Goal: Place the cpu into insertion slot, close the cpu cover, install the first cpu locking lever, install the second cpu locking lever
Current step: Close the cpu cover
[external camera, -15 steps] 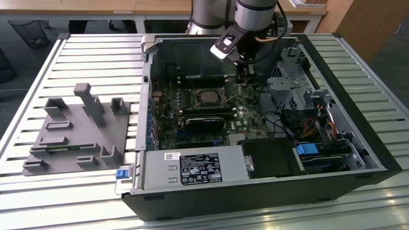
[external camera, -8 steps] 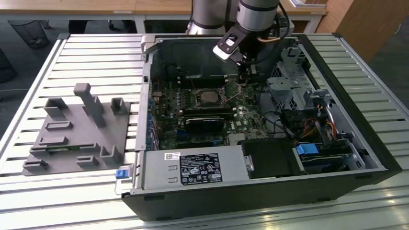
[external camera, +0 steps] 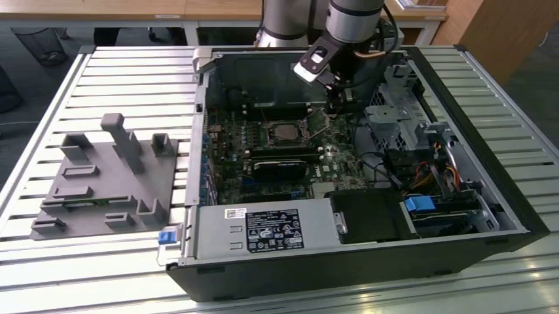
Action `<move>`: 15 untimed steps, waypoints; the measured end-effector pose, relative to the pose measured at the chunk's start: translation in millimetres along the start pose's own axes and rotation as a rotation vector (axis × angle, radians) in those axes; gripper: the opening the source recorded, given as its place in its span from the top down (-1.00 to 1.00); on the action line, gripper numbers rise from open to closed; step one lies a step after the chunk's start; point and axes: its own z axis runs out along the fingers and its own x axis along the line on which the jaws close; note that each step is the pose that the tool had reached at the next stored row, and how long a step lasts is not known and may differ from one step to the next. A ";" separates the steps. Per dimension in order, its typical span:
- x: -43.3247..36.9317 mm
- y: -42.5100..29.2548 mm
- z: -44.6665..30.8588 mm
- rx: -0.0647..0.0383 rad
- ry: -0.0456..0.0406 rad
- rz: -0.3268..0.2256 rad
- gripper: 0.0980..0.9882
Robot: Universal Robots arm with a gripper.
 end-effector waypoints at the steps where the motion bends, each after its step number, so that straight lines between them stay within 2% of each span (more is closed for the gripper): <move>1: 0.0 0.3 0.1 0.000 0.0000 0.000 0.98; 15: -0.4 5.8 2.1 0.000 0.0004 -0.004 0.98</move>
